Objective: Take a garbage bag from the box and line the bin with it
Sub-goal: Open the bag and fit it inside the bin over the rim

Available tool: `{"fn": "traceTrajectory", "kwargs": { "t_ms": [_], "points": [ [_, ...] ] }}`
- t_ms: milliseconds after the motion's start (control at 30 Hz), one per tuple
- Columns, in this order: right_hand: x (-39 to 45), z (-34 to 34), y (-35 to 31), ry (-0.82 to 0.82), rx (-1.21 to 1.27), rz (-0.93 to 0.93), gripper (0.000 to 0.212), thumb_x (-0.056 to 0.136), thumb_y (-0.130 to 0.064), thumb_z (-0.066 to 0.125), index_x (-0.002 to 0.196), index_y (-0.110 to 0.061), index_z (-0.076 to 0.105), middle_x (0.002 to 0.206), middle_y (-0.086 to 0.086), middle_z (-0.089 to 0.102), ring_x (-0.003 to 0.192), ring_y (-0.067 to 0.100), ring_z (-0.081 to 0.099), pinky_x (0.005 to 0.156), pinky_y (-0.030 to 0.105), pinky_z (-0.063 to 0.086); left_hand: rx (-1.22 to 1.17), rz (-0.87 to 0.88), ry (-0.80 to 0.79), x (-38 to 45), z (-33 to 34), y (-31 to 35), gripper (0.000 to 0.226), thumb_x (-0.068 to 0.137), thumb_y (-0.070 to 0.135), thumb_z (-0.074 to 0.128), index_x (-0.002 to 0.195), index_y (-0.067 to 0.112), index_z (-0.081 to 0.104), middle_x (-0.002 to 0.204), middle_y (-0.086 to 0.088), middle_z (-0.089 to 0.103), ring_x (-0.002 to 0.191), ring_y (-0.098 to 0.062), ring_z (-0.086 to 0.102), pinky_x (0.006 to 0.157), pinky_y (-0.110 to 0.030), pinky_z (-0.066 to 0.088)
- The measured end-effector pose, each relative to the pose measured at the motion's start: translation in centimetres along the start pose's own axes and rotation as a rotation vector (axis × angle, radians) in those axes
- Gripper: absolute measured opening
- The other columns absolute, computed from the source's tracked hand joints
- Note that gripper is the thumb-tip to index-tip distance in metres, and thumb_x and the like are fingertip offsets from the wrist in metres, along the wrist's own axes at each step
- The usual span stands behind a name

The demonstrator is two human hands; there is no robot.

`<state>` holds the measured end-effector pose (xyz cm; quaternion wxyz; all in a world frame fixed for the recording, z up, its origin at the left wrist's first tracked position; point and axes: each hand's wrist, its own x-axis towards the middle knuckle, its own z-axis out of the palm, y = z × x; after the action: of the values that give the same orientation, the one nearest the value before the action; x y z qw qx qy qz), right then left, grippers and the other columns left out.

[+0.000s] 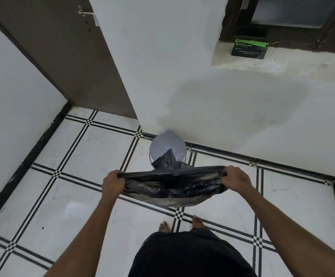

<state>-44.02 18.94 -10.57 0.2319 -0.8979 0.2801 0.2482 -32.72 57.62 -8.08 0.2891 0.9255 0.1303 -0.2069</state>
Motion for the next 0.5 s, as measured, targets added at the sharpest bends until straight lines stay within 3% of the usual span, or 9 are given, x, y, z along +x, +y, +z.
{"fn": "traceTrajectory", "kwargs": {
  "t_ms": [100, 167, 233, 300, 333, 433, 500],
  "points": [
    [1.1, -0.3, -0.2, -0.001, 0.180, 0.058, 0.010, 0.078, -0.025, 0.064, 0.084, -0.021, 0.072, 0.077, -0.003, 0.070, 0.083, 0.024, 0.068, 0.065, 0.027, 0.047, -0.175, 0.078, 0.025, -0.1, 0.1, 1.6, 0.049, 0.075, -0.011, 0.042, 0.111, 0.008, 0.069, 0.108, -0.011, 0.069, 0.105, -0.032, 0.063, 0.095, -0.045, 0.053],
    [1.9, -0.6, -0.3, 0.064, 0.196, 0.044, 0.021, 0.078, -0.026, 0.066, 0.097, -0.017, 0.068, 0.092, 0.003, 0.071, 0.091, 0.027, 0.067, 0.071, 0.030, 0.050, -0.278, 0.162, 0.102, -0.3, -0.4, 3.1, 0.055, 0.073, -0.017, 0.039, 0.112, 0.007, 0.069, 0.108, -0.008, 0.068, 0.105, -0.027, 0.061, 0.097, -0.041, 0.052],
    [2.2, -1.0, -0.7, 0.165, 0.159, -0.014, 0.023, 0.082, -0.017, 0.063, 0.104, -0.010, 0.062, 0.107, 0.009, 0.065, 0.098, 0.032, 0.063, 0.073, 0.032, 0.046, -0.368, 0.211, 0.206, -0.4, -1.1, 4.4, 0.058, 0.071, -0.021, 0.038, 0.111, 0.007, 0.070, 0.108, -0.005, 0.068, 0.104, -0.021, 0.060, 0.093, -0.029, 0.051],
    [2.1, -1.3, -1.3, 0.264, 0.063, -0.091, 0.027, 0.084, -0.007, 0.060, 0.111, -0.006, 0.056, 0.116, 0.012, 0.056, 0.095, 0.038, 0.061, 0.073, 0.035, 0.045, -0.416, 0.235, 0.312, -0.4, -1.9, 5.0, 0.060, 0.071, -0.024, 0.038, 0.111, 0.008, 0.070, 0.105, -0.002, 0.067, 0.099, -0.015, 0.061, 0.082, -0.011, 0.049],
    [1.9, -1.3, -1.6, 0.302, 0.027, -0.137, 0.032, 0.084, -0.004, 0.060, 0.115, -0.004, 0.054, 0.118, 0.013, 0.054, 0.091, 0.039, 0.061, 0.071, 0.036, 0.045, -0.409, 0.255, 0.358, -0.2, -2.2, 4.6, 0.059, 0.071, -0.024, 0.041, 0.111, 0.009, 0.069, 0.105, 0.000, 0.067, 0.096, -0.014, 0.061, 0.079, -0.009, 0.049],
    [2.4, -0.5, -2.0, 0.292, 0.037, -0.168, 0.040, 0.085, 0.000, 0.056, 0.124, -0.007, 0.049, 0.118, 0.011, 0.054, 0.090, 0.038, 0.061, 0.071, 0.034, 0.045, -0.143, 0.407, 0.443, 1.0, -2.5, 1.3, 0.045, 0.076, -0.018, 0.052, 0.108, 0.009, 0.066, 0.105, 0.002, 0.061, 0.091, -0.015, 0.058, 0.082, -0.027, 0.050],
    [2.7, 0.5, -2.2, 0.127, -0.065, -0.220, 0.035, 0.086, -0.005, 0.057, 0.121, -0.009, 0.053, 0.120, 0.011, 0.056, 0.099, 0.035, 0.061, 0.077, 0.035, 0.047, 0.188, 0.419, 0.283, 2.3, -2.3, -1.8, 0.028, 0.083, -0.007, 0.056, 0.104, 0.011, 0.065, 0.103, -0.003, 0.062, 0.088, -0.022, 0.062, 0.078, -0.036, 0.053]
  ]
}}
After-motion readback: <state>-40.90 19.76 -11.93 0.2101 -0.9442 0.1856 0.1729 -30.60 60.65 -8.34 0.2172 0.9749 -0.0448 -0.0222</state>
